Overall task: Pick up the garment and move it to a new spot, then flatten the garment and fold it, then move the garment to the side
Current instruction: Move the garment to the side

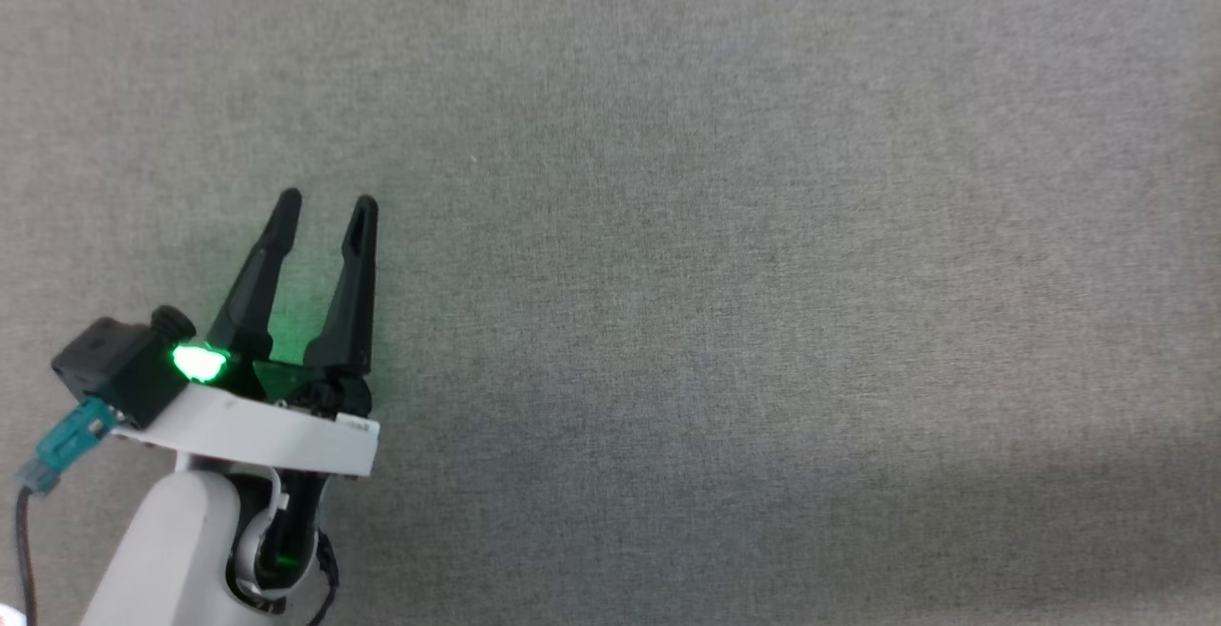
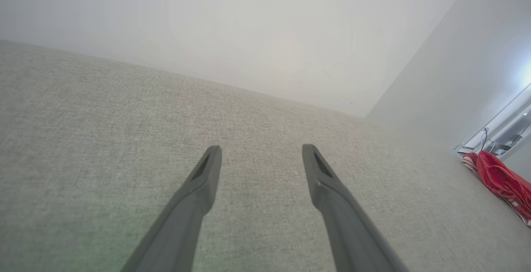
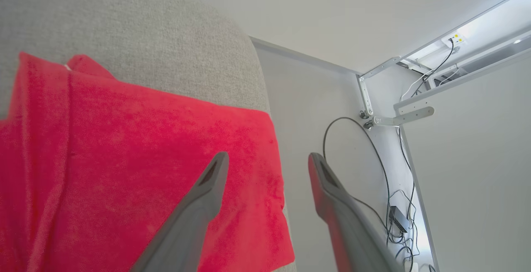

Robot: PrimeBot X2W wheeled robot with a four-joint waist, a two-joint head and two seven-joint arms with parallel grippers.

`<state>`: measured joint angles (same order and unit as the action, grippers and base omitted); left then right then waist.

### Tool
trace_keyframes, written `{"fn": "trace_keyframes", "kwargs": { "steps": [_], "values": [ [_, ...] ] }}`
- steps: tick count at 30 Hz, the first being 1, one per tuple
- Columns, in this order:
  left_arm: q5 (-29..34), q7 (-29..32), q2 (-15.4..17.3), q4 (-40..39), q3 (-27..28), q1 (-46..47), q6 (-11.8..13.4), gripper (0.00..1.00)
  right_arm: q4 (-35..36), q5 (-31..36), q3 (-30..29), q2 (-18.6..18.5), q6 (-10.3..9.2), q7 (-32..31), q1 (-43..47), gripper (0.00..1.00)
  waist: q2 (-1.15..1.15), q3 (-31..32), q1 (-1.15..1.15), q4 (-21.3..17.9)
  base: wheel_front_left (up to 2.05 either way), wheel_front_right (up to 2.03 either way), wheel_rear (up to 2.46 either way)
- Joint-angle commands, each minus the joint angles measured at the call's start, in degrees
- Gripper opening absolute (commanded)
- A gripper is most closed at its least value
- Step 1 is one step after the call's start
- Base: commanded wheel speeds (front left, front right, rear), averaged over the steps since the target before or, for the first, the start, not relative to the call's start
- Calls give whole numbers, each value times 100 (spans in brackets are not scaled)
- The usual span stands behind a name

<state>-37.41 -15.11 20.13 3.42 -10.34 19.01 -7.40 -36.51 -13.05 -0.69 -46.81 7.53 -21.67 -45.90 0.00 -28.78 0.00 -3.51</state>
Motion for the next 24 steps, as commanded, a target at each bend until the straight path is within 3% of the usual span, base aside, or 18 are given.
{"fn": "trace_keyframes", "kwargs": {
  "steps": [1,9,24],
  "values": [
    [-20,1,-19,22,23,-82,-16,100,74,-9,-14,14,-8,26,-11,100,0,193,0,-20,0,0,0],
    [-41,0,-48,111,63,-307,-16,100,341,-265,-108,279,-8,334,268,100,0,692,0,-17,0,0,0],
    [-54,-1,-49,392,330,-986,-16,100,1744,-321,-258,1587,-9,1936,1828,100,0,1904,0,52,0,0,0]
  ]
}}
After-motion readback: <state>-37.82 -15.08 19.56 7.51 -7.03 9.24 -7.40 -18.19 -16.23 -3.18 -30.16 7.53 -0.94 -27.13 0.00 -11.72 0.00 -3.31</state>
